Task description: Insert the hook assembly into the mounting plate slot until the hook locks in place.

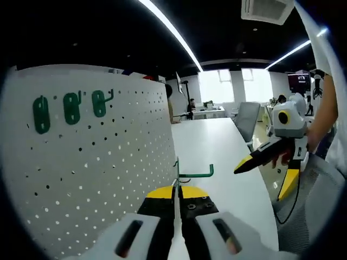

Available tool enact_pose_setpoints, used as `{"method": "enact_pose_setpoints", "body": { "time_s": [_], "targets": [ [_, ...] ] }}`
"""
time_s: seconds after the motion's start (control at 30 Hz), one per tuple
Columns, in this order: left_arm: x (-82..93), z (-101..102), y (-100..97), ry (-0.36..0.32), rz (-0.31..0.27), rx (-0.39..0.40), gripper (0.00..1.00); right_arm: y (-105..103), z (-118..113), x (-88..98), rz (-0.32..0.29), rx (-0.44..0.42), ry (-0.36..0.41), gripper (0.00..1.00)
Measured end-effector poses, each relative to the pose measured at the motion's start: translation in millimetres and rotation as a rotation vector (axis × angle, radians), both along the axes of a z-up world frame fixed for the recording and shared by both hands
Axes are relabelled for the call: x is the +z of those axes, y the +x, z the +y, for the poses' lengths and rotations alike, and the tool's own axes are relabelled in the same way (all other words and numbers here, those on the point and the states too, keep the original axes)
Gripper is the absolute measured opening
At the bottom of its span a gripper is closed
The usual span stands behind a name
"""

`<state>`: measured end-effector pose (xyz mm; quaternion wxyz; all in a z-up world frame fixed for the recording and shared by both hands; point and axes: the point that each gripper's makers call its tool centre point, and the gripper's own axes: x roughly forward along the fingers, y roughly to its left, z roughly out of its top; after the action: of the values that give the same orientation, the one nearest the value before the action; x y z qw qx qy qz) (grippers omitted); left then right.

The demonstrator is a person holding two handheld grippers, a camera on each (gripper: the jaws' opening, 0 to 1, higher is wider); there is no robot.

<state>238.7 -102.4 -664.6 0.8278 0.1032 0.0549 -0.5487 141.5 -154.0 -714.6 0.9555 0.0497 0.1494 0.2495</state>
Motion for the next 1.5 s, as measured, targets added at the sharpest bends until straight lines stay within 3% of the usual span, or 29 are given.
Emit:
{"method": "enact_pose_setpoints", "body": {
  "time_s": [0.87,1.27,1.4,1.5],
  "targets": [
    [42.3,24,-14.7,-0.138,-0.026,0.112,0.02,-2,5,4.1,-0.016,0.016,0.009,0.7],
    [43.7,30,-15.4,-0.16,-0.015,0.139,0.02,0,6,5.7,-0.02,0.019,0.013,0.7],
    [43.3,31,-15.8,-0.163,-0.013,0.144,0.02,3,7,23.5,-0.084,0.013,0.067,0.69],
    [41.7,31,-16.2,-0.161,-0.01,0.145,0.02,4,9,46.6,-0.178,0.009,0.138,0.68]
  ]
}}
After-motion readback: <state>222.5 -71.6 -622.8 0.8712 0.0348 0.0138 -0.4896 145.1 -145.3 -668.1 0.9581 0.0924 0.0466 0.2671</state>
